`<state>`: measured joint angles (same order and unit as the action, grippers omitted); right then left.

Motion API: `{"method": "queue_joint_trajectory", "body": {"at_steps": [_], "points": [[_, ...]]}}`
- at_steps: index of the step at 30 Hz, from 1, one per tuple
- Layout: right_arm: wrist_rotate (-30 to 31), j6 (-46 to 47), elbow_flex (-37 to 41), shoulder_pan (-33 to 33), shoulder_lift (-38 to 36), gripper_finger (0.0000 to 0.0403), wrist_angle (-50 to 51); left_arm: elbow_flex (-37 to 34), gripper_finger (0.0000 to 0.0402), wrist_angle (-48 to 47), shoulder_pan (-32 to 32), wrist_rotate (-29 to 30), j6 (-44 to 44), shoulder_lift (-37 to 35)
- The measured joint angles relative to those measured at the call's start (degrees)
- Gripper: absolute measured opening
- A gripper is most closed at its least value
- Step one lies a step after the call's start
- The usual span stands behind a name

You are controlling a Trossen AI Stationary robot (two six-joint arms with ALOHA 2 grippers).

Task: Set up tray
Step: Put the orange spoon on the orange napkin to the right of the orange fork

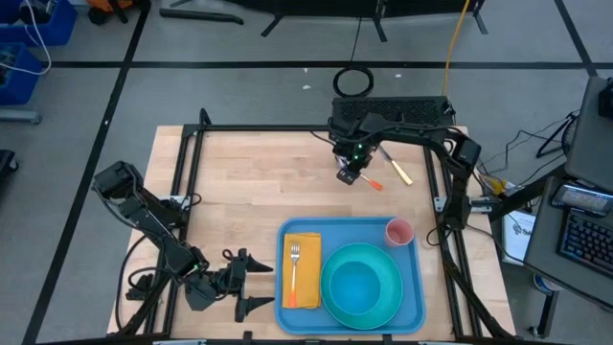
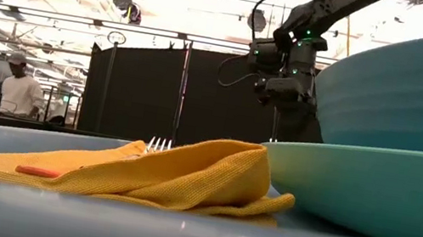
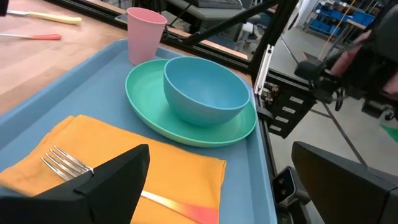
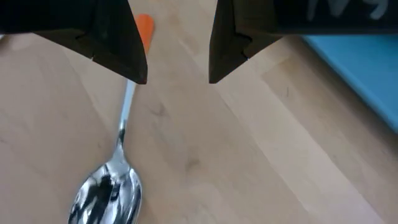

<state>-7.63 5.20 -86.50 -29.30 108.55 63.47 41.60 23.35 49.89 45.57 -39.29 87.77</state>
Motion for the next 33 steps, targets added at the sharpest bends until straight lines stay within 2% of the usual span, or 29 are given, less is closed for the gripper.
{"method": "queue_joint_trajectory", "body": {"at_steps": [16, 22, 26, 33], "points": [[-0.6, -4.2, 0.0, -4.5, -0.5, 0.0162, 0.7, 0.0, 0.0397, -1.3, 0.4, -0.1, -1.1, 0.0], [-4.2, -4.6, 4.7, -4.6, -0.5, 0.0162, 0.3, 0.0, 0.0397, -1.4, 0.4, -0.1, -1.1, 0.0], [-1.3, -4.8, 7.0, -5.1, -0.5, 0.0162, 0.4, 0.0, 0.0397, -1.3, 0.4, 0.0, -0.9, 0.0], [-1.4, -7.2, 8.9, -5.4, -0.5, 0.0162, -3.6, 0.0, 0.0397, -1.4, 0.4, 0.0, -0.8, 0.0]]}}
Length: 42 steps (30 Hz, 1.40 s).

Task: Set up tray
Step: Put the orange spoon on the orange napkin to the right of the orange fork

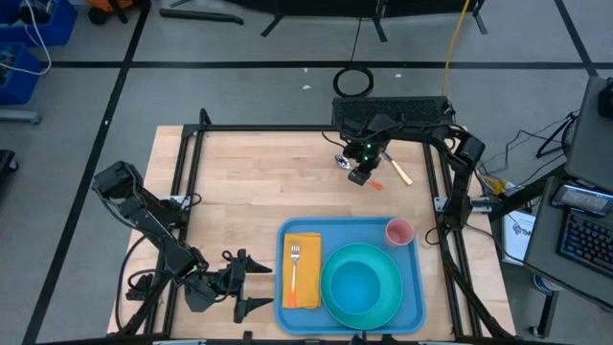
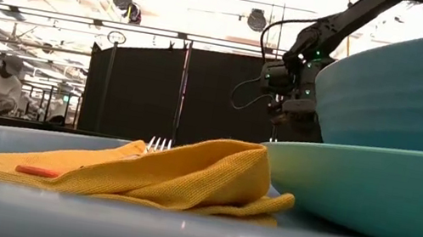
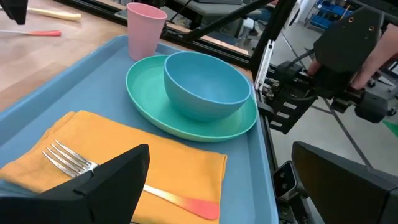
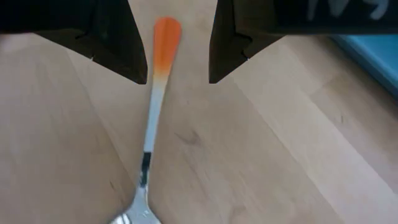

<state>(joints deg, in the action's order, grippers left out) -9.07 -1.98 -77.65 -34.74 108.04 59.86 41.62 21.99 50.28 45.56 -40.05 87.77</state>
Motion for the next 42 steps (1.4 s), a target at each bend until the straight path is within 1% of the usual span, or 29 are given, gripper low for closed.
{"method": "queue_joint_trajectory", "body": {"at_steps": [5, 8, 9, 14, 18, 27, 29, 42], "points": [[0.3, -1.5, 0.0, -0.6, 0.0, 0.0162, -0.5, 0.0, 0.0397, 0.0, 0.0, 0.4, 0.1, 0.0], [0.6, -4.8, 0.7, -0.5, 0.0, 0.0162, -0.5, 0.0, 0.0397, 0.0, 0.0, 0.6, 0.1, 0.0], [1.4, -5.0, 0.8, -0.5, 0.0, 0.0162, -0.5, 0.0, 0.0397, 0.0, 0.0, 0.6, 0.3, 0.0], [1.6, -6.1, 1.2, -0.5, 0.0, 0.0162, -1.7, 0.0, 0.0397, 0.0, 0.0, 0.6, 0.6, 0.0], [1.5, -6.3, 1.2, -0.5, 0.6, 0.0162, -2.9, 0.0, 0.0397, 0.0, -0.1, 1.0, 0.7, 0.0], [1.9, -7.2, 1.0, -0.5, 5.0, 0.0162, -3.3, 0.0, 0.0397, 0.0, -0.1, 1.0, 0.8, 0.0], [3.0, -7.5, 1.0, -0.5, 5.1, 0.0162, -3.5, 0.0, 0.0397, 0.0, -0.1, 1.0, 0.8, 0.0], [3.3, -9.0, 0.6, 0.0, 4.8, 0.0162, -5.2, 0.0, 0.0397, -1.3, -0.1, 1.0, 0.7, 0.0]]}}
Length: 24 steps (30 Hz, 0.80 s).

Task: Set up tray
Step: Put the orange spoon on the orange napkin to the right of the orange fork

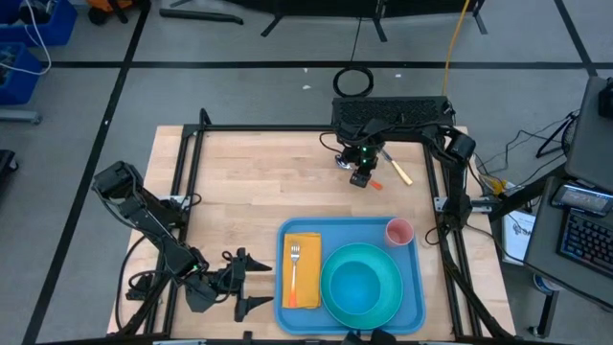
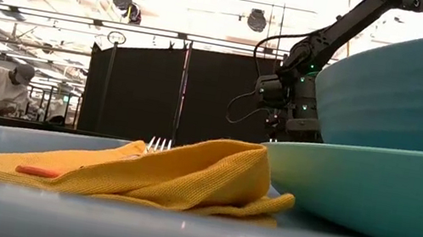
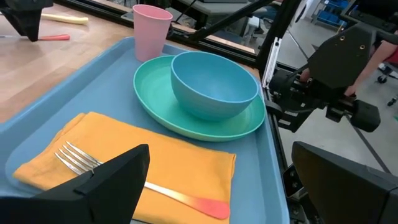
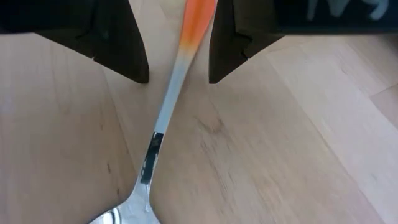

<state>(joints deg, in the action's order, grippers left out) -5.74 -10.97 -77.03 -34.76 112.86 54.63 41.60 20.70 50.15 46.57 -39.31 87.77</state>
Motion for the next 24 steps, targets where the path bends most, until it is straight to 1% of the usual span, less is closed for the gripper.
{"method": "queue_joint_trajectory", "body": {"at_steps": [15, 24], "points": [[0.0, 0.4, -0.2, -0.3, 0.0, 0.0162, -2.0, 0.0, 0.0397, -0.3, 0.0, 0.0, 0.0, 0.0], [-0.2, -0.2, -0.2, -0.5, -0.2, 0.0162, -6.0, 0.0, 0.0397, -1.3, 0.0, 0.0, -0.5, 0.0]]}}
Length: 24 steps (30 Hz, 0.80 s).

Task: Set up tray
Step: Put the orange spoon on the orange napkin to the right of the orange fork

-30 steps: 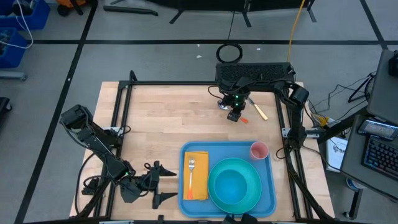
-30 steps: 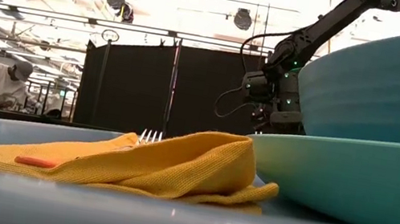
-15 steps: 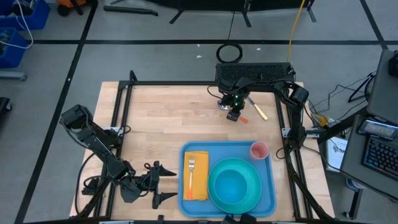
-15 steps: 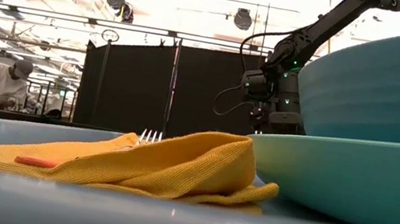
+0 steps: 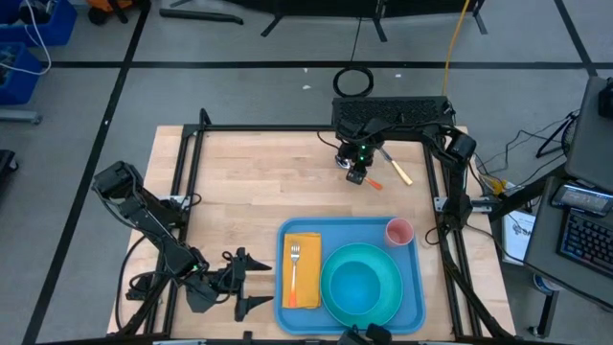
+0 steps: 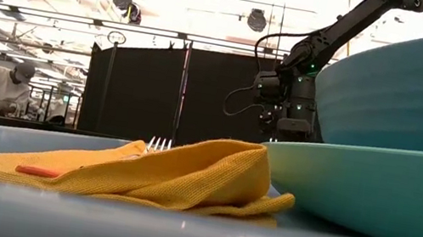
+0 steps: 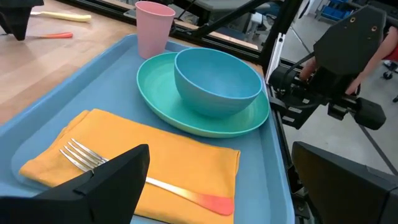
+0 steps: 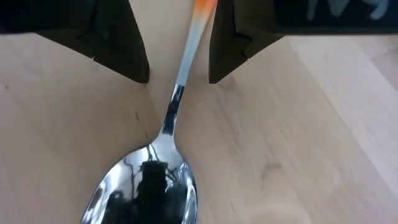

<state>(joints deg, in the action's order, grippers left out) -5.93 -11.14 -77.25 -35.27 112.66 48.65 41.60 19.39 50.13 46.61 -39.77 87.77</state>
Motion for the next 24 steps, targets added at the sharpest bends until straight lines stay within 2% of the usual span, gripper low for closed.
{"method": "queue_joint_trajectory", "body": {"at_steps": [14, 18, 24], "points": [[-1.5, 1.3, 0.1, -0.7, 0.0, 0.0154, -3.4, 0.0, 0.0397, -0.1, 0.0, 0.0, -0.5, 0.0], [-2.2, 1.6, 0.1, -0.8, 0.0, 0.0116, -3.6, 0.0, 0.0397, -0.3, 0.0, 0.0, -0.9, 0.0], [-2.0, 0.0, 0.2, -0.8, 0.0, 0.0018, -3.9, 0.0, 0.0397, -0.3, 0.0, 0.0, -0.9, 0.0]]}}
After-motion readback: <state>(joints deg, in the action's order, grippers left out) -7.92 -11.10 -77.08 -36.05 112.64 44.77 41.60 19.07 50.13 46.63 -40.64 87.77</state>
